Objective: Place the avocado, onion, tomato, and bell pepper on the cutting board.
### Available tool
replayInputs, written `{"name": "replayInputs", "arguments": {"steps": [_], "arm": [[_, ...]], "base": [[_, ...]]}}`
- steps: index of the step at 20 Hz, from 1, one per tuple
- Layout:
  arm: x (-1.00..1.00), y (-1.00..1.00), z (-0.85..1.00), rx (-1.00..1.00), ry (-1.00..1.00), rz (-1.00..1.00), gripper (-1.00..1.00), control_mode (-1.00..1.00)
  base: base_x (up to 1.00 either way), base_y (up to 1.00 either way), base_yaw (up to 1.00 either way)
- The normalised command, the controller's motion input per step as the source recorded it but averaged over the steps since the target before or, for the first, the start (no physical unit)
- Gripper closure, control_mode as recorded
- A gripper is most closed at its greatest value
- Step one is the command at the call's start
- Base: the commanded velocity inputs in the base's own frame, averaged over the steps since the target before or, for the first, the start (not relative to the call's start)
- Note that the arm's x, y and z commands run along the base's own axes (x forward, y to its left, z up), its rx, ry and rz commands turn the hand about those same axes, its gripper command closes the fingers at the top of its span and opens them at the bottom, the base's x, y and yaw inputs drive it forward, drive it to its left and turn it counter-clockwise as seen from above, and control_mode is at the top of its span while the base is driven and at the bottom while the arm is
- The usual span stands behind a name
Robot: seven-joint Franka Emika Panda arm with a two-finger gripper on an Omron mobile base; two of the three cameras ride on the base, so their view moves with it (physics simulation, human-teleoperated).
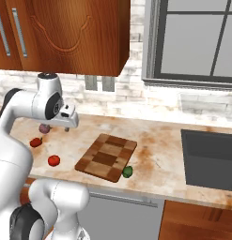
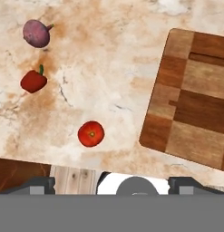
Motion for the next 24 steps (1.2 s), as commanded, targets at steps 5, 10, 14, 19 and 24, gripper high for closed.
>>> {"name": "replayInputs", "arguments": {"steps": [5, 10, 14, 19, 24], "arm": [[0.07, 0.32, -0.18, 0.0, 0.01, 0.04, -1.0, -1.0], [0.1, 0.2, -0.19, 0.0, 0.03, 0.04, -1.0, -1.0], [0.18, 0.18, -0.21, 0.01, 0.05, 0.05, -1.0, -1.0], [0.02, 0.1, -0.29, 0.0, 0.06, 0.02, -1.0, -1.0], [0.0, 0.08, -0.33, 0.0, 0.06, 0.01, -1.0, -1.0]], "base": [[0.0, 0.0, 0.0], [0.0, 0.0, 0.0], [0.0, 0.0, 0.0], [0.0, 0.0, 0.0], [0.0, 0.0, 0.0]]}}
